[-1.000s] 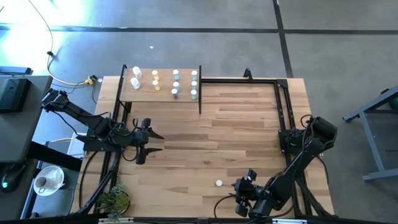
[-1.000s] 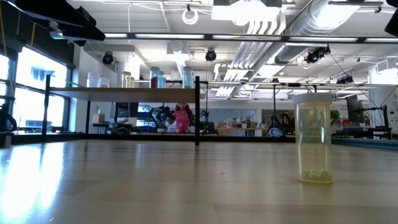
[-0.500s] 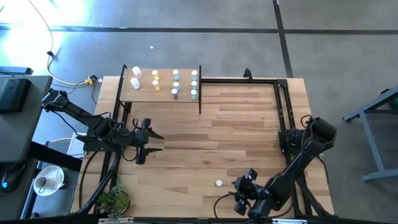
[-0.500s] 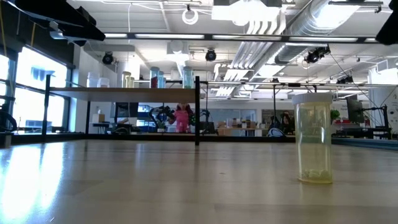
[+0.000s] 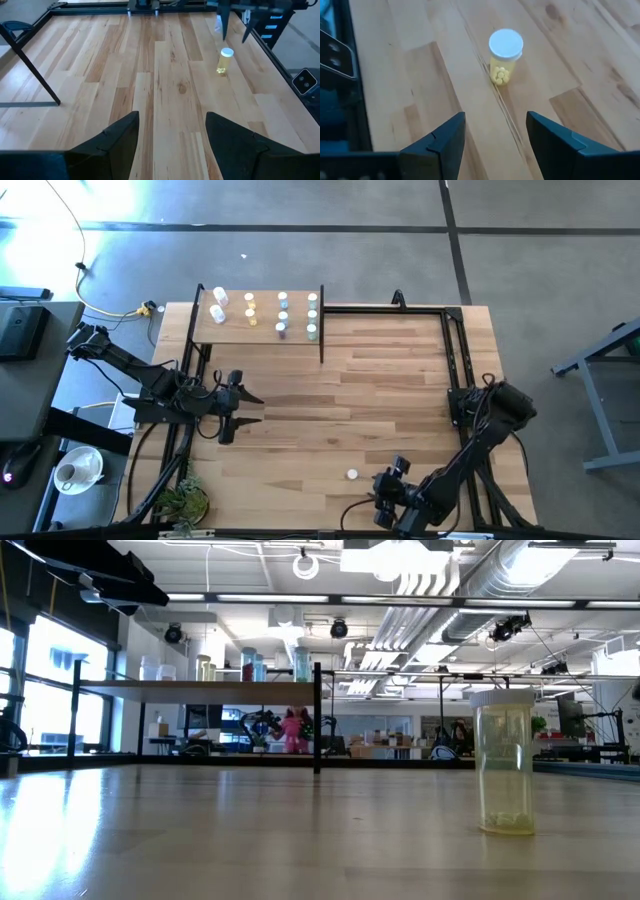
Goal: Pick and place medicine bottles onto shelf by color
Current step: Put the yellow pill bottle on the shelf aligned with the other yellow pill bottles
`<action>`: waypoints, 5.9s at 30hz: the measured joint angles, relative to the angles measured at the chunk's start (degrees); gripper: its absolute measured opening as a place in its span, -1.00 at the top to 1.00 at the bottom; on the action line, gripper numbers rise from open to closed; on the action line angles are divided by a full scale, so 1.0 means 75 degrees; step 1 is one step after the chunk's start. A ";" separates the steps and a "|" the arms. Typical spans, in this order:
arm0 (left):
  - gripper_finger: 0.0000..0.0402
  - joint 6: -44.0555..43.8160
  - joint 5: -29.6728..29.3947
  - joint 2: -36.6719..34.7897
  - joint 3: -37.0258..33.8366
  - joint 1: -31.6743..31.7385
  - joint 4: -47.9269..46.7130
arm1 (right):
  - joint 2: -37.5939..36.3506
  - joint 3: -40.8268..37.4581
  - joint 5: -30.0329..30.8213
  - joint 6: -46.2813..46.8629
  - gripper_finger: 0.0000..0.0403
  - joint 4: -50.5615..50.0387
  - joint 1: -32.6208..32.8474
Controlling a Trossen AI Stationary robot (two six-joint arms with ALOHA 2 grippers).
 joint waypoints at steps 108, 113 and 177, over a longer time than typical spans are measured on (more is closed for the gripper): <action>-0.10 0.0201 -0.1522 0.3561 -0.0003 -0.0113 0.4190 | 0.0354 0.0000 -0.0405 -0.5948 0.62 0.6043 -0.4482; -0.10 0.0150 -0.1579 0.3891 -0.0003 0.0021 0.4744 | 0.0351 0.0000 -0.0413 -0.6041 0.62 0.6129 -0.4529; 0.59 0.0449 -0.1711 0.4444 0.0006 0.0411 0.6141 | 0.0216 0.0003 -0.0791 -0.6448 0.16 0.5943 -0.4417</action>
